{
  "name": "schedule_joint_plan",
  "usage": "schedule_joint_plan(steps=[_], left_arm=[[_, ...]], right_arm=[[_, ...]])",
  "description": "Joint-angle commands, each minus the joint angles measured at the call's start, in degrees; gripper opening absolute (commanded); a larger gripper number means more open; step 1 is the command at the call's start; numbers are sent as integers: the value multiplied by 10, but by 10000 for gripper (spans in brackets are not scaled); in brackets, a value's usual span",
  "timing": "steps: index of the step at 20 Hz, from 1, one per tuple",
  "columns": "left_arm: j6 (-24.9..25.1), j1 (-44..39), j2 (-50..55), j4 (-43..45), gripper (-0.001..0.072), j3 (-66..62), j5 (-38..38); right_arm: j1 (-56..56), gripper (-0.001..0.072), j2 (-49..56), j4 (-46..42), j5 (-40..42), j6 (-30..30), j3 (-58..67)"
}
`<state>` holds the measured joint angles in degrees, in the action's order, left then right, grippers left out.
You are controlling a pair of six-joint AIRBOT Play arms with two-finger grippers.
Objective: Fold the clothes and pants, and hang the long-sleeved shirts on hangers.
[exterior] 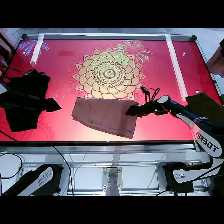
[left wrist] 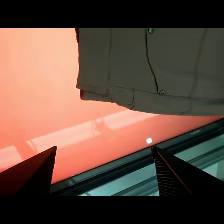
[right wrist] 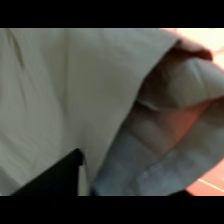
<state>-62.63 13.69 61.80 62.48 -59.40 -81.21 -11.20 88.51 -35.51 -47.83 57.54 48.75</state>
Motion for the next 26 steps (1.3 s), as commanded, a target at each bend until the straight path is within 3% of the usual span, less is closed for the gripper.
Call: schedule_joint_plan(steps=[1,2,7,13,16,20,26], left_arm=[[0,0,-1,0,687,0,0],[0,0,-1,0,686,0,0],[0,0,-1,0,686,0,0],[0,0,-1,0,686,0,0],[0,0,0,0,686,0,0],[0,0,1,0,686,0,0],[0,0,1,0,686,0,0]], right_arm=[[-33,92,-1,26,24,-1,6],[-35,7,-1,28,22,2,15],[3,7,-5,7,-53,40,154],[199,6,-50,-163,-188,198,346],[336,6,-82,-233,-273,204,383],[518,6,-118,-323,-319,220,382],[716,6,-139,-325,-333,221,381]])
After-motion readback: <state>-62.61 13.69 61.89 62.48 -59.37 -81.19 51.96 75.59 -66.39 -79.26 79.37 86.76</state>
